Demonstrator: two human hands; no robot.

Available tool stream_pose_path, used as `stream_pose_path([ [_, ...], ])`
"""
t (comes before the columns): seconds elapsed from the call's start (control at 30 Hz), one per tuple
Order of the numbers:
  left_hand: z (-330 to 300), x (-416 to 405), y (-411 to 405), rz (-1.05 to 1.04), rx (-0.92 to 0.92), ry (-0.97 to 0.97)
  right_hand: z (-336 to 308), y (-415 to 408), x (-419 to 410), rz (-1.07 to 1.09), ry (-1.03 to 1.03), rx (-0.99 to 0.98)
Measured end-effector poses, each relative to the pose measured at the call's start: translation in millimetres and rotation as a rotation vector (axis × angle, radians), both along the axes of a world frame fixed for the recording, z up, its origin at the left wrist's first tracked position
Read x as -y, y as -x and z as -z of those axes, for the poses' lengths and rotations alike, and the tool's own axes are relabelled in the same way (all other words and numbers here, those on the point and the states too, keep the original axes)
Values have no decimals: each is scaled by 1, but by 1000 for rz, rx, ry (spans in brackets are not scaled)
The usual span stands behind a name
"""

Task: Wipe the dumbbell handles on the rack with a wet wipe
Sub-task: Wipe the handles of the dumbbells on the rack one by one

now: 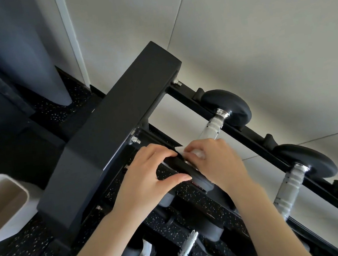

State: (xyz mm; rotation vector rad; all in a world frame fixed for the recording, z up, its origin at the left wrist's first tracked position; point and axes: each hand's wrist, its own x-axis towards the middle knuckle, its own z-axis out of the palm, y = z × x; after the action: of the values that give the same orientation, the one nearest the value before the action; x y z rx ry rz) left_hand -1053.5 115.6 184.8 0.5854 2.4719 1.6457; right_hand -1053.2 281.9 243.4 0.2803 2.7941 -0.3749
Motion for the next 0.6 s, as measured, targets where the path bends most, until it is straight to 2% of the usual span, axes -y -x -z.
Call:
stream_pose_path([
  [0.33,1,1,3,2,-25,33,-11,28,-10,-4,-172,-3],
  [0.47,0,2,2,1,-26,37,-17,43,-28,76,-201,-110],
  [0.6,-2,3,3,6,-30,43,-12,43,-35,208,-202,-296],
])
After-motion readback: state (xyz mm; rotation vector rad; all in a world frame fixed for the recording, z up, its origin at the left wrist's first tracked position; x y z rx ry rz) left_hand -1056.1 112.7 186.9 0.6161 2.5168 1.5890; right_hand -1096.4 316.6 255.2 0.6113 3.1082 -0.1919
